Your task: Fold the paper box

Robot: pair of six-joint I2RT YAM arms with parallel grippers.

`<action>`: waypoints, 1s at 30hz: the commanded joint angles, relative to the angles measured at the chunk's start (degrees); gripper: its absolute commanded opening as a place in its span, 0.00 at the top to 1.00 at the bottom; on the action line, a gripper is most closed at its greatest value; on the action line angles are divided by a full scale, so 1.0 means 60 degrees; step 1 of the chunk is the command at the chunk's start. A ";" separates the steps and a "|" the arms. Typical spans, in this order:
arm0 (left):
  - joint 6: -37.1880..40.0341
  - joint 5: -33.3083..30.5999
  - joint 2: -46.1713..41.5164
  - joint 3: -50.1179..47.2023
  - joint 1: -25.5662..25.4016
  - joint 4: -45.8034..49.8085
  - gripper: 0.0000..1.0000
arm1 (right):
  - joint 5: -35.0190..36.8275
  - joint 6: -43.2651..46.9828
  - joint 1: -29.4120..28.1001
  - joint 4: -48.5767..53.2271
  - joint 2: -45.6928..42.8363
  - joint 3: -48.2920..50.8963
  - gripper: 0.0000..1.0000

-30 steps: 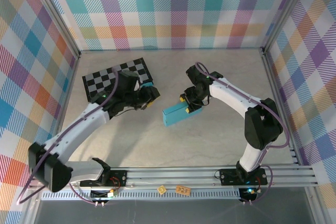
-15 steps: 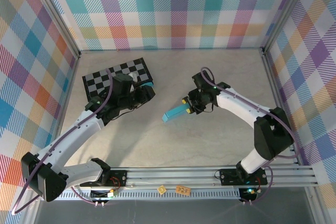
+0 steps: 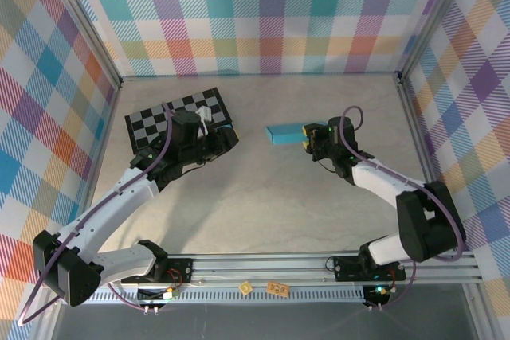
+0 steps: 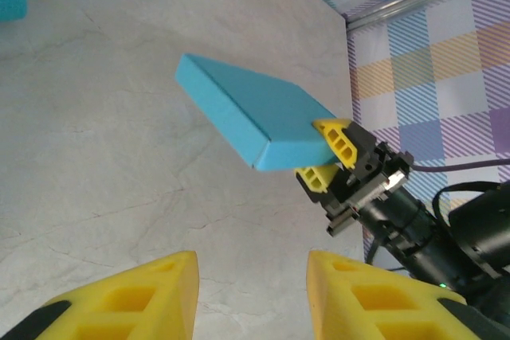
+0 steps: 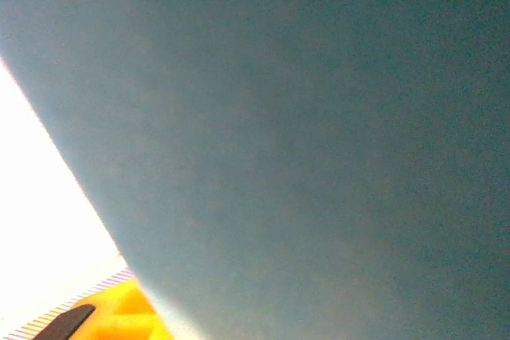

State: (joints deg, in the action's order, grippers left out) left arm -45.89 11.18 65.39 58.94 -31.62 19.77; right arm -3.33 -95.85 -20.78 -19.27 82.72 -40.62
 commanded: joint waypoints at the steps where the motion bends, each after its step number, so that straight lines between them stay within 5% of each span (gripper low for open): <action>1: 0.0280 0.0201 -0.0237 -0.0002 0.0025 -0.0272 0.61 | 0.0583 -0.0550 -0.0015 -0.3472 0.0780 0.0491 0.73; 5: 0.0361 0.0158 -0.0405 -0.0043 0.0025 -0.0194 0.61 | 0.0921 -0.0630 -0.0025 -0.5137 0.1795 0.0790 0.73; 17: 0.0541 0.0270 -0.0771 -0.0178 0.0124 0.0167 0.62 | 0.0998 -0.0962 -0.0272 -0.4816 0.2831 0.1415 0.61; 25: 0.0645 0.0418 -0.0725 -0.0074 0.0244 0.0235 0.62 | 0.1011 -0.1189 -0.0361 -0.2888 0.2413 0.1320 0.49; 30: 0.0617 0.0371 -0.0660 -0.0051 0.0304 0.0299 0.62 | 0.0634 -0.1626 -0.0360 0.0966 0.1566 0.0609 0.30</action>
State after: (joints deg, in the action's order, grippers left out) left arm -43.38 12.88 61.91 58.24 -30.55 20.91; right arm 1.21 -103.20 -22.59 -30.70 95.33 -34.15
